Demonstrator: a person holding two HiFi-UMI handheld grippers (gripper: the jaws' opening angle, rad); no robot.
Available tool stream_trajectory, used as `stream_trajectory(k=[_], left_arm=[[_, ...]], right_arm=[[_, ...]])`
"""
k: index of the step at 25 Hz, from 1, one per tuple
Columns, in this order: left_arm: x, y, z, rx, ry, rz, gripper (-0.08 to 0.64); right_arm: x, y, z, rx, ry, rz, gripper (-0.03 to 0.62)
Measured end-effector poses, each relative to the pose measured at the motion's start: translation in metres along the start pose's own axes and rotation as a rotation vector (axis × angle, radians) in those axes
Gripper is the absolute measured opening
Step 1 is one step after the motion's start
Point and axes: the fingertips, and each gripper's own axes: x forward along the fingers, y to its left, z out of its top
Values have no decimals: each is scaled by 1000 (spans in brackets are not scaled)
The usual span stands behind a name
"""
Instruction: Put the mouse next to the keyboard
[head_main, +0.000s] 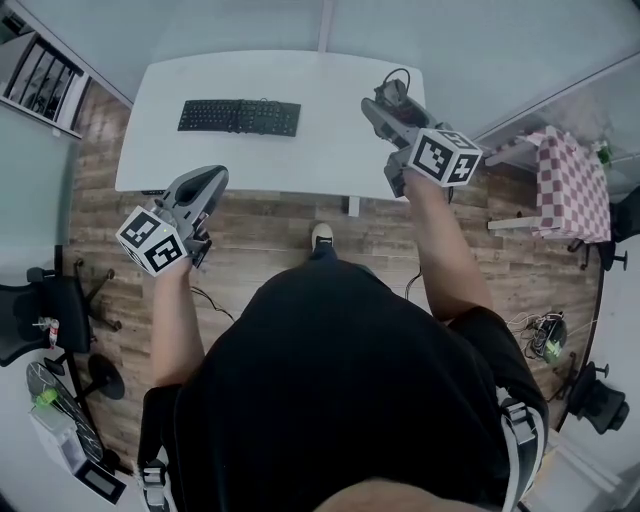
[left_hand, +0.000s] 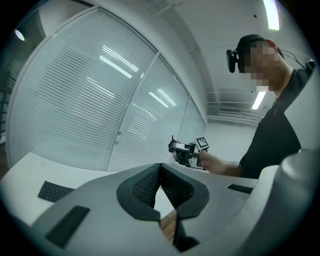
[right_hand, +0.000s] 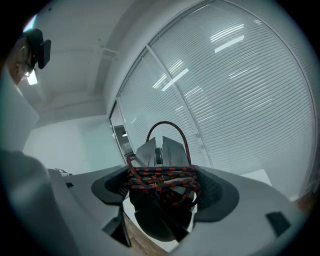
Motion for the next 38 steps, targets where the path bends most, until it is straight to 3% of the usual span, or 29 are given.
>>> stream_trajectory(k=[20, 38], left_arm=[[40, 48, 11, -16, 3, 40, 23], [112, 80, 32, -1, 25, 58, 22]], right_arm=[[58, -44, 21, -2, 37, 21, 409], [98, -105, 43, 0, 67, 44, 409]])
